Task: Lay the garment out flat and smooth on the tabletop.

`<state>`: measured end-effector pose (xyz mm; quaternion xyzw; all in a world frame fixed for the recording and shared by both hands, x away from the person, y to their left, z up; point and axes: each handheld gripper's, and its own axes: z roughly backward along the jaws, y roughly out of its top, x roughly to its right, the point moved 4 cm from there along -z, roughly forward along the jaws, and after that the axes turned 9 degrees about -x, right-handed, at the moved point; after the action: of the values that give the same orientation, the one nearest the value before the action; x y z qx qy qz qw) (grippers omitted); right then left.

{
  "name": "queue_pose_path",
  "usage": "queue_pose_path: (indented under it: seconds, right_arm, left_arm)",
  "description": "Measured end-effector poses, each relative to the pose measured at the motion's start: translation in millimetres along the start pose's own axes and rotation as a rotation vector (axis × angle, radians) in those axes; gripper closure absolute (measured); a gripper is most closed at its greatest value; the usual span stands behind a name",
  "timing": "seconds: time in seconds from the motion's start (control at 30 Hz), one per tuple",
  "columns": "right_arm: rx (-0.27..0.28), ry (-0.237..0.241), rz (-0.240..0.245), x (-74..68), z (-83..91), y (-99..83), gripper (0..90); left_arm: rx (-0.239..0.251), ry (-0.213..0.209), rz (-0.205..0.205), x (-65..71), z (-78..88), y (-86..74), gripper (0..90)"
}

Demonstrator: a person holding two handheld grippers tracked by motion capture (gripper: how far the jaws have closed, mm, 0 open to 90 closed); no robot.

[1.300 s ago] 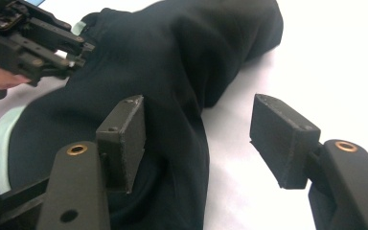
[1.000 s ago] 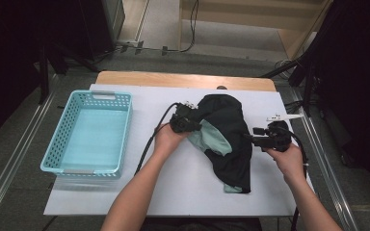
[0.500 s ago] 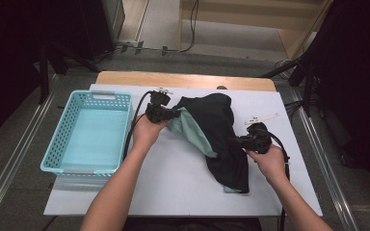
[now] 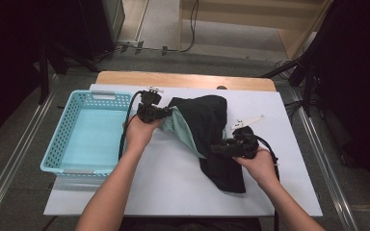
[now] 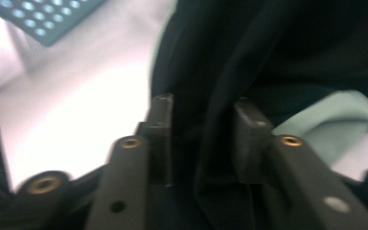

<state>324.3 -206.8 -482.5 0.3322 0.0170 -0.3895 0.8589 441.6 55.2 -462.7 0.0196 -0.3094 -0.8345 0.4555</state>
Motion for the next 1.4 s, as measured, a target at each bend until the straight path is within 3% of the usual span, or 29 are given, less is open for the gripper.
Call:
queue_pose_path:
  seconds: [0.1,0.2,0.33,0.63,0.73,0.87,1.0,1.13,1.23,1.4]
  right_arm:
    - [0.021,-0.041,0.012,9.8,13.7,-4.3,49.6]
    - [0.058,-0.050,-0.022,22.0,27.2,-8.3,48.8]
    - [0.074,-0.107,-0.083,41.7,32.0,-11.2,48.6]
    - [0.091,-0.195,-0.172,75.4,10.3,-1.5,46.8]
    - [0.088,-0.204,-0.196,83.6,0.6,4.7,43.6]
    - [0.073,-0.226,-0.181,88.5,-19.1,12.4,37.4]
    - [0.045,-0.221,-0.180,91.9,-34.6,14.7,37.1]
    - [0.005,-0.232,-0.165,93.5,-44.1,11.9,40.1]
    - [-0.004,-0.200,-0.175,93.0,-49.1,11.0,47.9]
    - [-0.030,-0.300,-0.114,89.3,-51.7,11.8,73.3]
  left_arm:
    - [-0.009,0.002,0.010,-3.9,-2.7,-3.4,88.4]
    - [-0.012,-0.002,0.014,-5.7,-5.0,-5.2,88.4]
    - [-0.006,-0.004,0.019,-5.7,-5.5,-5.1,88.3]
    - [0.001,0.000,0.029,-4.2,-6.9,-7.9,88.2]
    - [-0.002,0.004,0.028,-3.9,-7.9,-9.0,87.4]
    - [-0.006,0.004,0.034,-4.4,-10.3,-11.0,87.5]
    - [-0.011,0.005,0.039,-5.3,-12.6,-12.4,87.5]
    - [-0.014,0.004,0.040,-5.2,-14.7,-12.6,87.5]
    - [-0.014,0.004,0.043,-5.6,-16.0,-12.7,87.5]
    - [-0.006,-0.006,0.045,-4.8,-15.6,-12.0,87.6]
